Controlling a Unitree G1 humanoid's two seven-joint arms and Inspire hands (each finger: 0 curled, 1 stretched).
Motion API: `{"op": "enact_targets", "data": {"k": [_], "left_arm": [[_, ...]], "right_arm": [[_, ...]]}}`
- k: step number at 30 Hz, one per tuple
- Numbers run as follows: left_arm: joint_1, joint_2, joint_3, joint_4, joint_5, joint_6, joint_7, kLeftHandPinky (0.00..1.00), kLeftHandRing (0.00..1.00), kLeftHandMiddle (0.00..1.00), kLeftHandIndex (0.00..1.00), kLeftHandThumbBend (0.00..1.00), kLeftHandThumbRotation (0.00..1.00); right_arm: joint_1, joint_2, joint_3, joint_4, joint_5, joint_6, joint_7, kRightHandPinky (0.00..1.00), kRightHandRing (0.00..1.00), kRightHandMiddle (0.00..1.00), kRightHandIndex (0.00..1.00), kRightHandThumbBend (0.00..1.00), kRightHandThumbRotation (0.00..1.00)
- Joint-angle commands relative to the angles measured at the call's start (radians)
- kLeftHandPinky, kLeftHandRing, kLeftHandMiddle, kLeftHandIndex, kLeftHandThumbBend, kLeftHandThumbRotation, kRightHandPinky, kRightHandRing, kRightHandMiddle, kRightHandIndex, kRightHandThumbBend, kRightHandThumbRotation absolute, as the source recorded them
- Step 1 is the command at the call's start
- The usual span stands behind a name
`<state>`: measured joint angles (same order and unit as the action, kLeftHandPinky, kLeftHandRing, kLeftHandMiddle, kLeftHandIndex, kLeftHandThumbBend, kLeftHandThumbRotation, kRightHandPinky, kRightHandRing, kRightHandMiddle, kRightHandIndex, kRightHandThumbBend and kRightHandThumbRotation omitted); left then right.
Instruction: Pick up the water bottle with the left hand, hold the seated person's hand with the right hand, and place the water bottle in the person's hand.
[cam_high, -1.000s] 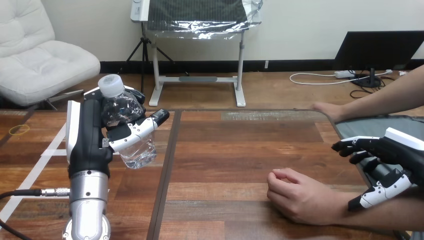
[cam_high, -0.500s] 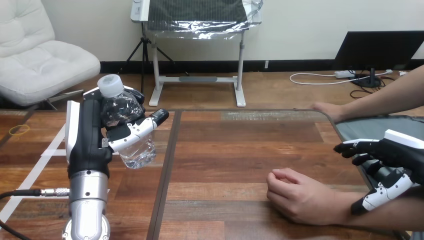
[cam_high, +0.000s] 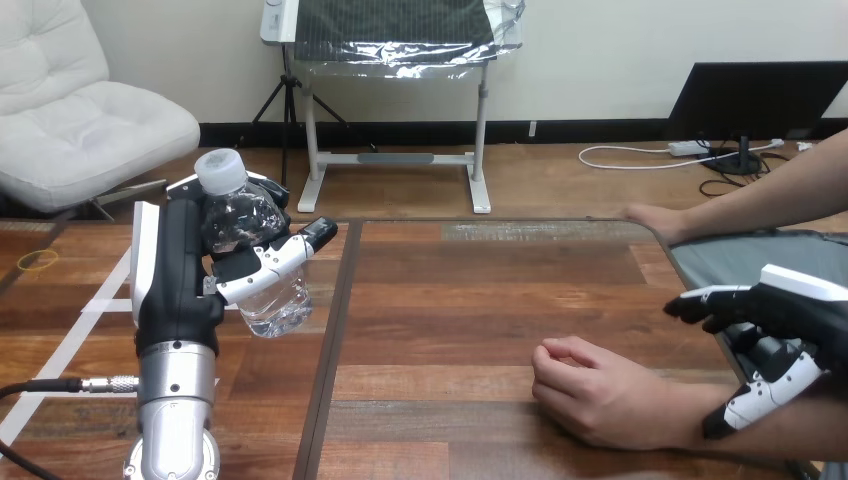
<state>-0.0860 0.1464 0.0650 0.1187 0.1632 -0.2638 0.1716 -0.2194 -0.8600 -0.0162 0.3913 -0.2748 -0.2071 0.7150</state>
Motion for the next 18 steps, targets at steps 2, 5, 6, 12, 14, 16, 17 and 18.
{"op": "enact_targets", "data": {"k": [2,5,6,12,14,16,17,18], "left_arm": [[-0.050,0.008,0.017,-0.022,-0.008,-0.024,-0.001,0.25,0.32,0.38,0.41,0.64,0.00],[-0.050,0.009,0.015,-0.022,-0.002,-0.026,0.002,0.25,0.32,0.38,0.41,0.64,0.00],[-0.050,0.009,0.016,-0.022,-0.003,-0.025,0.000,0.25,0.32,0.38,0.41,0.64,0.00],[-0.051,0.007,0.016,-0.022,-0.005,-0.019,-0.003,0.25,0.32,0.37,0.41,0.64,0.00],[-0.050,0.006,0.016,-0.023,-0.003,-0.016,-0.003,0.25,0.32,0.37,0.41,0.64,0.00],[-0.051,0.006,0.016,-0.018,-0.006,-0.021,-0.006,0.25,0.32,0.37,0.41,0.65,0.00],[-0.051,0.006,0.016,-0.017,-0.007,-0.022,-0.007,0.25,0.32,0.37,0.41,0.65,0.00],[-0.052,0.006,0.017,-0.015,-0.009,-0.023,-0.008,0.25,0.32,0.37,0.41,0.65,0.00]], "right_arm": [[-0.062,-0.016,0.031,-0.014,-0.018,0.001,-0.002,0.81,0.89,0.89,0.88,1.00,0.02],[-0.063,-0.011,0.042,-0.008,-0.021,0.001,-0.003,0.80,0.88,0.89,0.87,1.00,0.03],[-0.066,-0.007,0.047,-0.001,-0.020,0.003,-0.001,0.79,0.88,0.89,0.87,1.00,0.03],[-0.078,0.006,0.075,0.026,-0.029,0.012,0.003,0.77,0.86,0.88,0.87,1.00,0.03],[-0.081,0.008,0.085,0.034,-0.033,0.006,0.000,0.76,0.85,0.88,0.87,1.00,0.04],[-0.083,0.013,0.096,0.039,-0.036,0.008,-0.001,0.76,0.85,0.88,0.87,1.00,0.04],[-0.083,0.014,0.099,0.040,-0.037,0.009,-0.001,0.75,0.84,0.88,0.86,1.00,0.04],[-0.085,0.016,0.107,0.048,-0.044,-0.002,-0.008,0.74,0.84,0.87,0.86,1.00,0.03]]}}
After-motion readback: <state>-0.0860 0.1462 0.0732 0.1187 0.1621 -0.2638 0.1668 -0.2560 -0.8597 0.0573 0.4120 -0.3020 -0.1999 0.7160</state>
